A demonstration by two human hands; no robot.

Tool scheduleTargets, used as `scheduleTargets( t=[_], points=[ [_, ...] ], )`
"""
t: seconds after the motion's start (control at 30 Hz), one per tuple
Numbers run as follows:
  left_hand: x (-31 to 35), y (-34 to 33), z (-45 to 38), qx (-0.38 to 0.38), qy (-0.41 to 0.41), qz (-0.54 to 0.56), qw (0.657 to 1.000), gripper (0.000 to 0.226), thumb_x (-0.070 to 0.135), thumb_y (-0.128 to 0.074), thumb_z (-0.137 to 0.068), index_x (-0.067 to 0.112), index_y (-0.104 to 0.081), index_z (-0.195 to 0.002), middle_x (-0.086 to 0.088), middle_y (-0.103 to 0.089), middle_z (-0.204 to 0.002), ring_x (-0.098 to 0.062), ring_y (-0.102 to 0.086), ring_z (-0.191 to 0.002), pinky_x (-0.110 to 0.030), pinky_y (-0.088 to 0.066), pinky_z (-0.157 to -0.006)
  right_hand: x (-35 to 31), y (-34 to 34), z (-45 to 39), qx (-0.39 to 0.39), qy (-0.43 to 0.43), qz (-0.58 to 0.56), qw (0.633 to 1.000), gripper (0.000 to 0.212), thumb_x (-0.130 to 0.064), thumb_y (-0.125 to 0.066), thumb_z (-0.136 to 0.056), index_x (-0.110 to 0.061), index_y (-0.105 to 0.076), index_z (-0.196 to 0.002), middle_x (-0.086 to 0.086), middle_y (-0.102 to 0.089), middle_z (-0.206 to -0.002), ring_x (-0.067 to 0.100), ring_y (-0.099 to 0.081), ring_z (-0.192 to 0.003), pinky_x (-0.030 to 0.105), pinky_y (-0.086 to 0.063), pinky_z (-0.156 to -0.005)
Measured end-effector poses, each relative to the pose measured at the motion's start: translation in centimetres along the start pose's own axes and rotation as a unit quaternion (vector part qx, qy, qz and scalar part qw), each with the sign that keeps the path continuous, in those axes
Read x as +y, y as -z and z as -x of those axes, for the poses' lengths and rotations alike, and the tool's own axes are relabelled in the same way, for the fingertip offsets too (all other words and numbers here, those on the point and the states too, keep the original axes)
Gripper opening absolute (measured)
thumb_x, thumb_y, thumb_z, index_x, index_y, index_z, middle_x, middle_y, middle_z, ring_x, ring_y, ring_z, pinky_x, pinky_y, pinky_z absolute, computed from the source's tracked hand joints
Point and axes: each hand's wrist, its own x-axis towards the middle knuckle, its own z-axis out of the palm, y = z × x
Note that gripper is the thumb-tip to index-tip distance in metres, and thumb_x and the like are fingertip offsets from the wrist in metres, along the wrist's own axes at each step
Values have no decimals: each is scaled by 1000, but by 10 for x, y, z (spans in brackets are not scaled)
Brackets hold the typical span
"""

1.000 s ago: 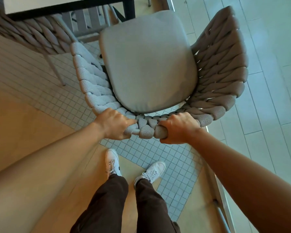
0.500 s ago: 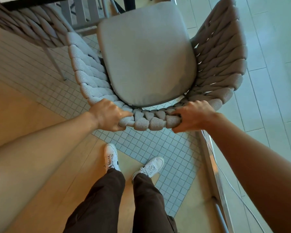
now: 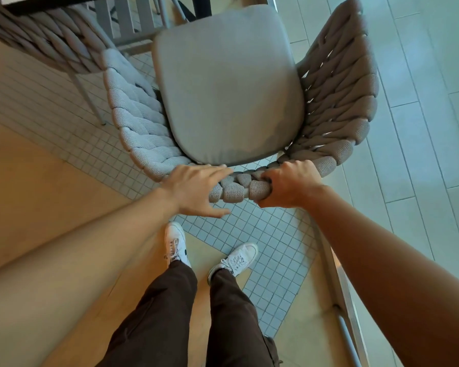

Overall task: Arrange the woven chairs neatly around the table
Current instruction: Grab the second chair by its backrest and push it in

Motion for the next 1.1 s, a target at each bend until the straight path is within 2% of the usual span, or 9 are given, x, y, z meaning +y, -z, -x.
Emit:
scheduleTargets(
  t=[0.07,0.17,0.23,0.33,0.47,0.8,1.1],
  points=[
    [35,-8,-13,-5,33,34,999,99,90,-47,-71,27,-48,-147,9,-62,-140,-17,-66,-119,-38,-56,-83,1,-3,3,19,15,5,1000,72,-89,-36,-63,-39,-71,-100,-14,-71,-84,18,-68,-76,29,-41,-65],
    [54,-15,-27,8,87,33,996,78,86,-50,-76,31,-59,-131,10,-72,-114,-20,-72,-97,-35,-53,-75,3,-5,7,41,33,12,999,74,-90,-34,-66,-35,-70,-100,-14,-74,-91,20,-71,-79,30,-40,-66],
    [49,-18,-29,7,72,5,997,62,79,-50,-83,31,-64,-121,8,-74,-107,-21,-72,-92,-33,-51,-71,2,-4,5,36,23,24,999,72,-91,-40,-63,-33,-71,-93,-12,-73,-86,21,-70,-77,30,-36,-64],
    [38,-19,-30,7,22,1,1000,52,69,-51,-90,27,-65,-119,3,-75,-101,-24,-72,-87,-33,-51,-68,-3,1,-3,21,-9,27,999,68,-88,-45,-56,-34,-73,-86,-9,-69,-78,21,-67,-73,30,-35,-62],
    [24,-13,-31,7,15,22,1000,49,63,-54,-90,26,-67,-118,2,-76,-103,-26,-73,-87,-36,-53,-72,-11,8,-15,13,-20,27,999,71,-89,-41,-54,-35,-73,-87,-8,-69,-80,22,-68,-77,31,-34,-63],
    [17,-6,-32,-19,32,28,999,45,56,-53,-89,28,-63,-122,6,-73,-112,-23,-71,-97,-35,-55,-80,-15,15,-17,11,-40,21,999,65,-87,-49,-58,-36,-73,-90,-9,-67,-77,20,-65,-73,31,-35,-64],
    [27,-11,-25,-22,15,35,999,42,52,-59,-88,26,-65,-120,5,-75,-107,-24,-72,-91,-34,-50,-74,-22,9,-3,-5,-67,9,998,64,-85,-50,-53,-36,-74,-85,-9,-66,-75,20,-67,-72,30,-36,-63]
  ],
)
